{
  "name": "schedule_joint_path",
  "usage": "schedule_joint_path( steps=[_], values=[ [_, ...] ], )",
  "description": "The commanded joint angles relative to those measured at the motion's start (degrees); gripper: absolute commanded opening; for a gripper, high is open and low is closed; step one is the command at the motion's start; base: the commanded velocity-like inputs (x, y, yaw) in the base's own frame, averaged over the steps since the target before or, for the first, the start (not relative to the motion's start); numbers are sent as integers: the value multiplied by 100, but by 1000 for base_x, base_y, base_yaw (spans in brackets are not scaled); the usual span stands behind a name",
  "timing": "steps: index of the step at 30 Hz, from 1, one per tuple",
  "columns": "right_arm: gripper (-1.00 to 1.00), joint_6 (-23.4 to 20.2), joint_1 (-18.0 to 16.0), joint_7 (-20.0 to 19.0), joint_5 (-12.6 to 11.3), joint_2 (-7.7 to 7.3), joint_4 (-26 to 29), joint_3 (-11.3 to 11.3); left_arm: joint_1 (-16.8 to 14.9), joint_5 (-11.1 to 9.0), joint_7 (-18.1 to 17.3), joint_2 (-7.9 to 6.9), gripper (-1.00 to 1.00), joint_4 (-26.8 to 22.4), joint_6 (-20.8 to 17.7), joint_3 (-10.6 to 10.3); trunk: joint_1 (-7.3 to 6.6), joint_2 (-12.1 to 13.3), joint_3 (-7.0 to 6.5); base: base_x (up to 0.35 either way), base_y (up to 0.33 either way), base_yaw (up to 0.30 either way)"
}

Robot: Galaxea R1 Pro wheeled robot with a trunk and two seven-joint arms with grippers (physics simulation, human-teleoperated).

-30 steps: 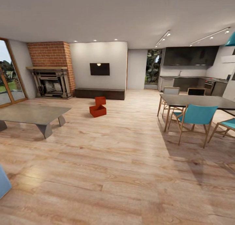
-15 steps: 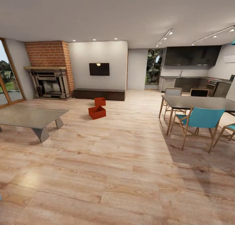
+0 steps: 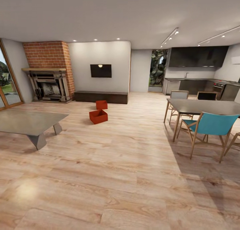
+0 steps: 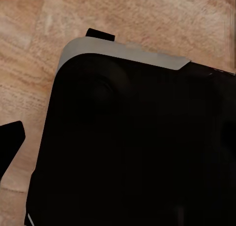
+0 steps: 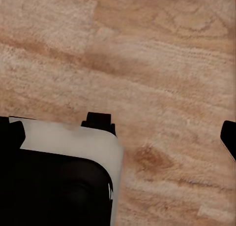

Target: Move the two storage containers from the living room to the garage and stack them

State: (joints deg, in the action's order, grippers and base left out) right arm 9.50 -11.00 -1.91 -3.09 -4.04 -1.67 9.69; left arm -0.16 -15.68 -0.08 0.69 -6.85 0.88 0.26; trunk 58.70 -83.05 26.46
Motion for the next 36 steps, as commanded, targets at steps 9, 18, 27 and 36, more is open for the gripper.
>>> schedule_joint_path(
  steps=[9,18,27,36],
  values=[
    [100,35,-8,-20,-34,-1,-17,33,-2,-32,-1,1,100,-1,9,1,3,-3,6,322,0,0],
    [100,35,-8,-20,-34,-1,-18,33,-1,-32,-1,1,100,-1,9,1,3,-3,6,322,0,0],
    [100,35,-8,-20,-34,-1,-18,33,-2,-32,-1,1,100,-1,10,1,3,-3,6,322,0,0],
    [100,35,-8,-20,-34,-1,-18,33,-2,-32,-1,1,100,-1,13,1,3,-3,6,322,0,0]
  ],
)
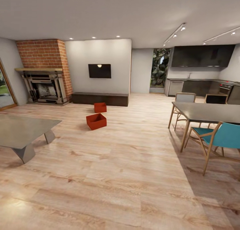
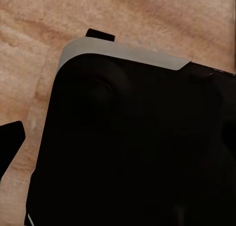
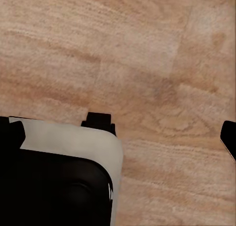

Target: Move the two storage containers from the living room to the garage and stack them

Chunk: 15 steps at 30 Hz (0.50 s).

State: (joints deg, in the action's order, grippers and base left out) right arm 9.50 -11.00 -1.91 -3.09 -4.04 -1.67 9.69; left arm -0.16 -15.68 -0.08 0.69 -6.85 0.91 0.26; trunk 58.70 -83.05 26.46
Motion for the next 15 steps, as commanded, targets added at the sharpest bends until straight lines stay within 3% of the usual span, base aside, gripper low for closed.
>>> schedule_joint_path(
  steps=[1,15],
  values=[
    [100,35,-8,-20,-34,-1,-18,33,-2,-32,-1,1,100,-1,10,1,3,-3,6,322,0,0],
    [100,35,-8,-20,-34,-1,-17,33,-2,-32,-1,1,100,-1,10,1,3,-3,6,322,0,0]
  ],
)
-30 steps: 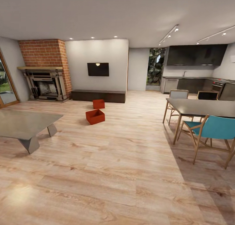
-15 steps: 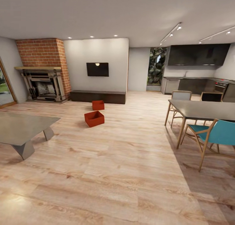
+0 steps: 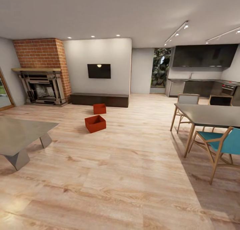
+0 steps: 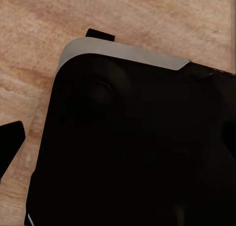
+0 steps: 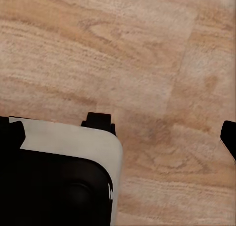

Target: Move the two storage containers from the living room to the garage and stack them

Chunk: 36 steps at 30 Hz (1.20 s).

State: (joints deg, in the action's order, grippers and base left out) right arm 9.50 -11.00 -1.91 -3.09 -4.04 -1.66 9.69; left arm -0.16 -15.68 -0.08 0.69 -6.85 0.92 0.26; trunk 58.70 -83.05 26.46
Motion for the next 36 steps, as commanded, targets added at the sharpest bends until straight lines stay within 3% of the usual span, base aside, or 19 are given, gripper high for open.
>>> schedule_joint_path(
  steps=[1,36],
  values=[
    [100,35,-8,-20,-34,-1,-18,33,-2,-32,-1,1,100,-1,10,1,3,-3,6,322,0,0],
    [100,35,-8,-20,-34,-1,-17,33,-2,-27,-1,10,100,-1,17,-5,3,-3,6,322,0,0]
  ],
)
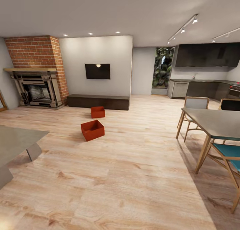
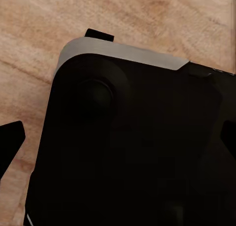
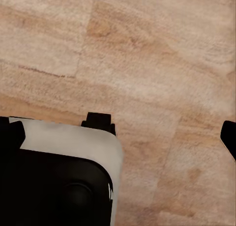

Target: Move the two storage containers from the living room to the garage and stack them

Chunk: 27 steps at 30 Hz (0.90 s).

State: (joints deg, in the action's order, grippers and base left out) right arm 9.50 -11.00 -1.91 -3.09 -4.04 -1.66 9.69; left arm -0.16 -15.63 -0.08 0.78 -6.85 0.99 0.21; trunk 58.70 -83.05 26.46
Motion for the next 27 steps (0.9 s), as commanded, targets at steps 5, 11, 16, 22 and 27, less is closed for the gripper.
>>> schedule_joint_path(
  steps=[5,11,16,22,27],
  values=[
    [100,35,-7,-20,-34,-1,-19,33,-2,-43,6,1,100,0,45,11,3,-3,6,322,0,0],
    [100,35,-7,-20,-33,-1,-18,33,-2,-45,6,1,100,0,57,14,3,-3,6,322,0,0],
    [100,35,-7,-20,-33,-1,-17,33,-2,-45,8,1,100,0,59,14,3,-3,6,322,0,0],
    [100,35,-7,-20,-34,-1,-19,33,-2,-45,8,1,100,0,65,14,3,-3,6,322,0,0],
    [100,35,-7,-20,-34,-1,-18,33,-2,-45,8,1,100,0,68,21,3,-3,6,322,0,0]
  ],
)
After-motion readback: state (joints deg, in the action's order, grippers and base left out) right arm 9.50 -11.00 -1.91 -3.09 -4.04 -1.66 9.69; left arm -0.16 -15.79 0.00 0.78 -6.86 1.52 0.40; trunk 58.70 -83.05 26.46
